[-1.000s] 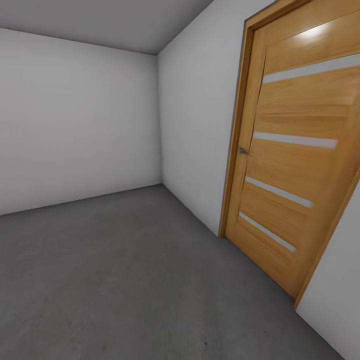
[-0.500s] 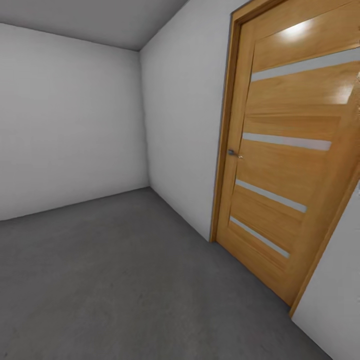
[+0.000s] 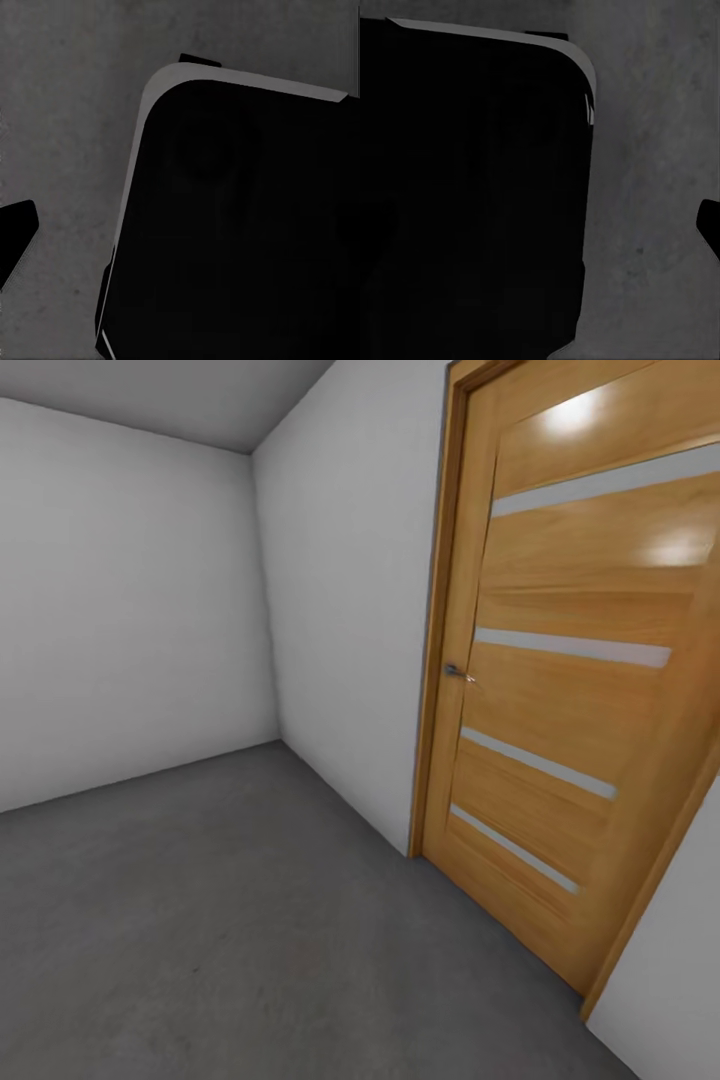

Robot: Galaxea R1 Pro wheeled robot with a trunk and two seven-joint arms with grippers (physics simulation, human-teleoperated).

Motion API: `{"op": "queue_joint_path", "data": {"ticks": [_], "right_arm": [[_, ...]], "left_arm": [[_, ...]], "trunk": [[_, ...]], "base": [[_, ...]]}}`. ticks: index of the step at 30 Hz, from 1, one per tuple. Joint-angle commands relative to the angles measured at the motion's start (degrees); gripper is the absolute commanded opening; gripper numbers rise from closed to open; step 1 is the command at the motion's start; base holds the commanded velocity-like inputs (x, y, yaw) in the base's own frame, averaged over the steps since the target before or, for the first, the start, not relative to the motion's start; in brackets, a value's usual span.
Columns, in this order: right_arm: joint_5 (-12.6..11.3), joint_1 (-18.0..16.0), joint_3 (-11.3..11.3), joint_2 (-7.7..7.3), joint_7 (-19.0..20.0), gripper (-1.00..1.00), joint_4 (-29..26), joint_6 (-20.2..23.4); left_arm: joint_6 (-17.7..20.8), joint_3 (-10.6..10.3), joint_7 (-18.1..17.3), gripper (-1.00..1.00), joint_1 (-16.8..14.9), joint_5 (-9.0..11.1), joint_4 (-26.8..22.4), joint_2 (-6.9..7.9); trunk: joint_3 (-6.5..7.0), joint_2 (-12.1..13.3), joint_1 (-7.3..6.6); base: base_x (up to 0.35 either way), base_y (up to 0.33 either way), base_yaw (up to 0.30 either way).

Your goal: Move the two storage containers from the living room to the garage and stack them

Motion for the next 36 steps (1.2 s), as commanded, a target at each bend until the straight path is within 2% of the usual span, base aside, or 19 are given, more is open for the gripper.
{"op": "queue_joint_path", "data": {"ticks": [1,31,36], "right_arm": [[0.03,-0.01,0.22,-0.01,0.0,1.0,0.03,-0.21],[-0.35,-0.01,0.15,-0.01,-0.04,1.0,0.11,-0.43],[-0.48,-0.01,0.09,-0.01,-0.04,1.0,0.11,-0.4]], "left_arm": [[-0.09,0.21,0.04,1.0,0.01,0.1,-0.04,-0.01],[-0.08,0.17,0.02,1.0,0.01,0.1,0.04,-0.01],[-0.08,0.17,0.02,1.0,0.01,0.1,0.03,-0.01]], "trunk": [[-0.04,-0.02,0.04],[-0.04,-0.02,0.04],[-0.04,-0.02,0.04]], "base": [[0.323,0.072,-0.004],[0.323,0.103,-0.001],[0.322,0.111,-0.18]]}}
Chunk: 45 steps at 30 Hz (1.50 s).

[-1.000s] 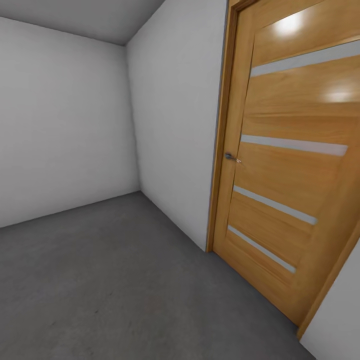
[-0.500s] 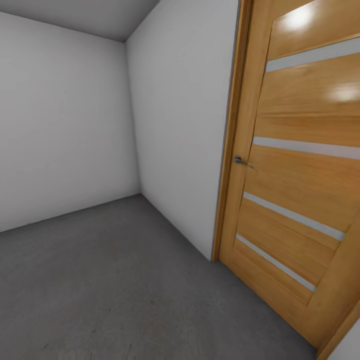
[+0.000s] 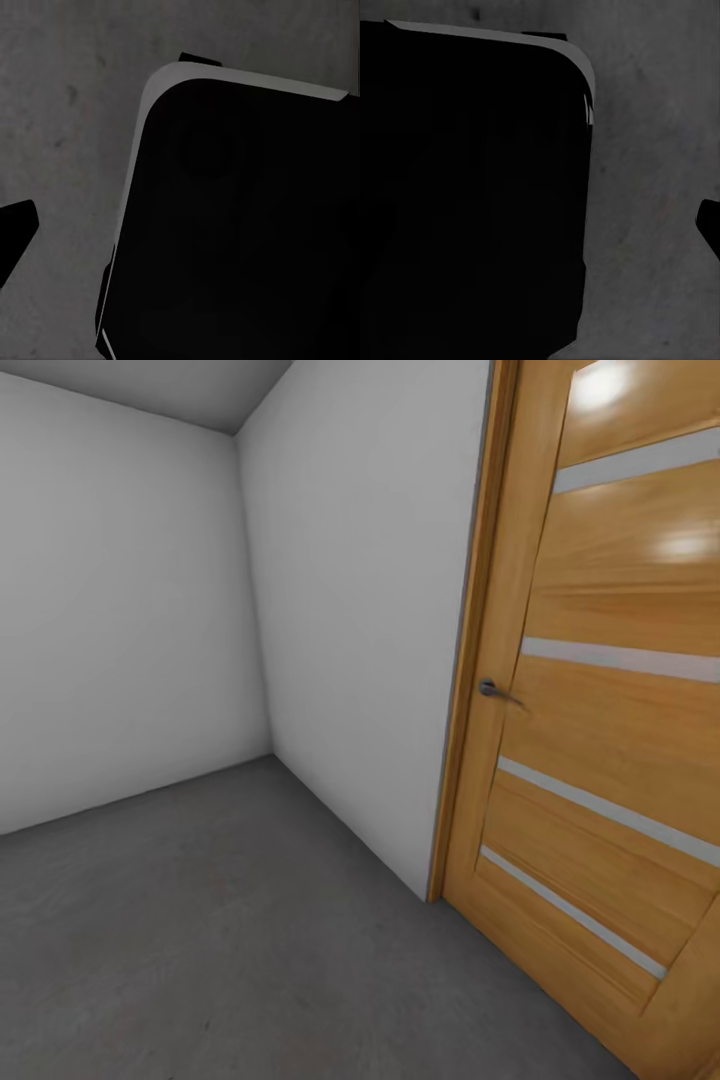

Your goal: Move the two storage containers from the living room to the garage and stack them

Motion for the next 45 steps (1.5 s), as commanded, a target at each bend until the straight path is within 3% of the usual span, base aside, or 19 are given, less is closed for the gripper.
{"op": "queue_joint_path", "data": {"ticks": [1,10,45], "right_arm": [[-0.03,-0.02,0.2,-0.01,0.01,1.0,0.04,-0.19],[-0.12,-0.02,0.15,-0.01,0.01,1.0,0.04,-0.16],[-0.14,-0.02,0.01,-0.01,0.33,1.0,0.04,0.72]], "left_arm": [[-0.13,0.21,0.03,1.0,0.01,0.11,-0.04,-0.01],[-0.26,0.18,0.04,1.0,0.01,0.04,-0.09,-0.01],[-0.38,0.21,0.12,1.0,0.01,0.11,-0.1,-0.09]], "trunk": [[-0.04,-0.02,0.03],[-0.04,-0.02,0.03],[0.24,-0.02,0.03]], "base": [[0.312,0.148,-0.265],[0.242,0.163,-0.283],[0.004,0.003,-0.291]]}}
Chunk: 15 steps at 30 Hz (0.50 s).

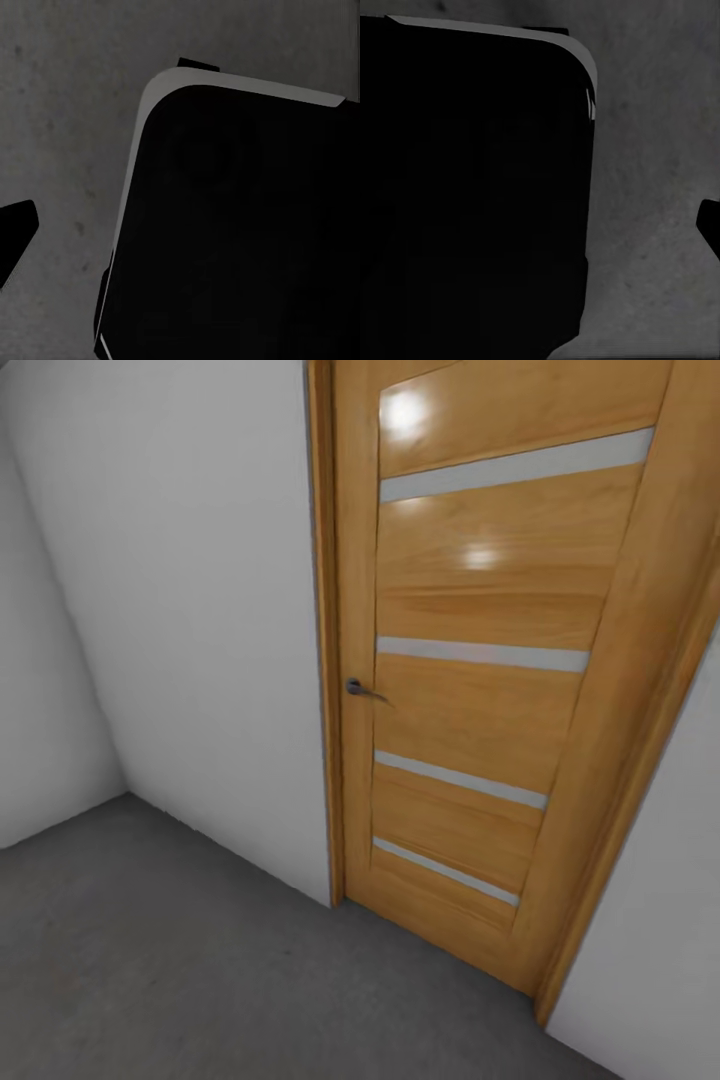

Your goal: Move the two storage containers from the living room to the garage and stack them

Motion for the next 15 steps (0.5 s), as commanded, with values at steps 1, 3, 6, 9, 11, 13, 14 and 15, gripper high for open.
{"op": "queue_joint_path", "data": {"ticks": [1,3,6,9,11,13,14,15], "right_arm": [[-0.02,-0.02,0.24,-0.01,0.06,1.0,0.04,-0.21],[-0.02,-0.02,0.26,-0.01,0.06,1.0,0.04,-0.21],[-0.02,-0.02,0.26,-0.01,0.07,1.0,0.04,-0.21],[-0.02,-0.02,0.24,-0.01,0.07,1.0,0.04,-0.23],[0.01,-0.02,0.26,-0.01,0.07,1.0,0.04,-0.28],[0.12,-0.02,0.27,-0.01,-0.04,1.0,0.04,-0.3],[0.16,-0.02,0.29,-0.01,-0.09,1.0,0.04,-0.3],[0.22,-0.02,0.33,-0.01,-0.19,1.0,0.04,-0.3]], "left_arm": [[-0.12,0.21,0.04,1.0,0.01,0.11,-0.03,-0.01],[-0.12,0.21,0.04,1.0,0.01,0.11,-0.03,-0.01],[-0.12,0.21,0.02,1.0,0.01,0.11,-0.03,-0.01],[-0.12,0.2,-0.01,1.0,0.01,0.11,-0.03,-0.01],[-0.12,0.2,-0.03,1.0,0.01,0.14,-0.02,0.0],[-0.12,0.16,-0.04,1.0,0.01,0.17,0.01,0.01],[-0.11,0.15,-0.04,1.0,0.01,0.18,0.03,0.0],[-0.07,0.13,-0.05,1.0,0.01,0.19,0.02,0.02]], "trunk": [[-0.04,-0.02,0.0],[-0.04,-0.02,0.0],[-0.04,-0.02,0.0],[-0.04,-0.02,0.0],[-0.04,-0.02,0.0],[-0.04,-0.02,0.0],[-0.04,-0.02,0.0],[-0.04,-0.02,0.0]], "base": [[0.0,0.0,-0.294],[0.0,0.0,-0.294],[0.0,0.0,-0.294],[0.01,0.003,-0.294],[0.098,0.054,-0.233],[0.192,0.13,-0.11],[0.231,0.167,-0.063],[0.257,0.191,-0.032]]}}
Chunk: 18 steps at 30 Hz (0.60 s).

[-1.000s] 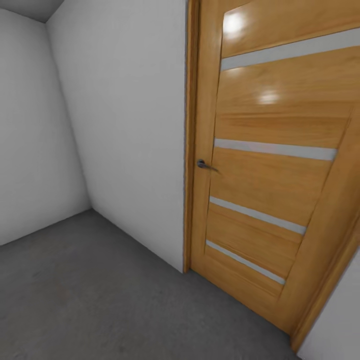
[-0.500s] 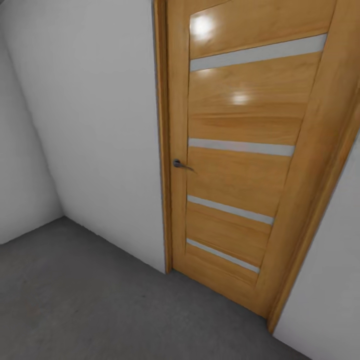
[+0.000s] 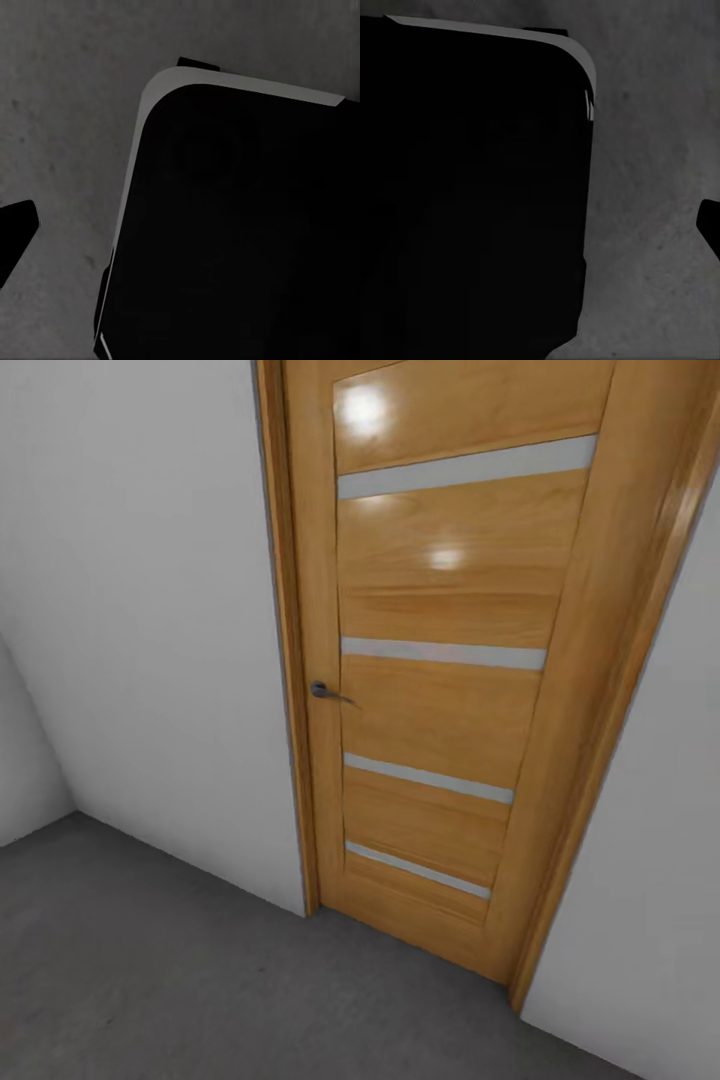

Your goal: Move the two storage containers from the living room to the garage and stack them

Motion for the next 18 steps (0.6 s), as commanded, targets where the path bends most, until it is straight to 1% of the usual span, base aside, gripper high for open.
{"op": "queue_joint_path", "data": {"ticks": [1,15,18], "right_arm": [[0.04,-0.01,0.22,-0.01,-0.02,1.0,0.04,-0.22],[-0.05,-0.01,0.25,-0.01,-0.08,1.0,0.04,-0.72],[-0.12,-0.01,0.2,-0.01,-0.08,1.0,0.04,-0.59]], "left_arm": [[-0.08,0.2,0.03,1.0,0.01,0.1,-0.04,-0.01],[-0.05,0.19,0.03,1.0,0.01,0.11,-0.01,-0.05],[-0.05,0.19,0.03,1.0,0.01,0.11,0.0,-0.02]], "trunk": [[-0.04,-0.02,0.03],[-0.04,-0.02,0.03],[-0.04,-0.02,0.03]], "base": [[0.266,0.2,-0.021],[0.281,0.224,-0.003],[0.283,0.231,-0.106]]}}
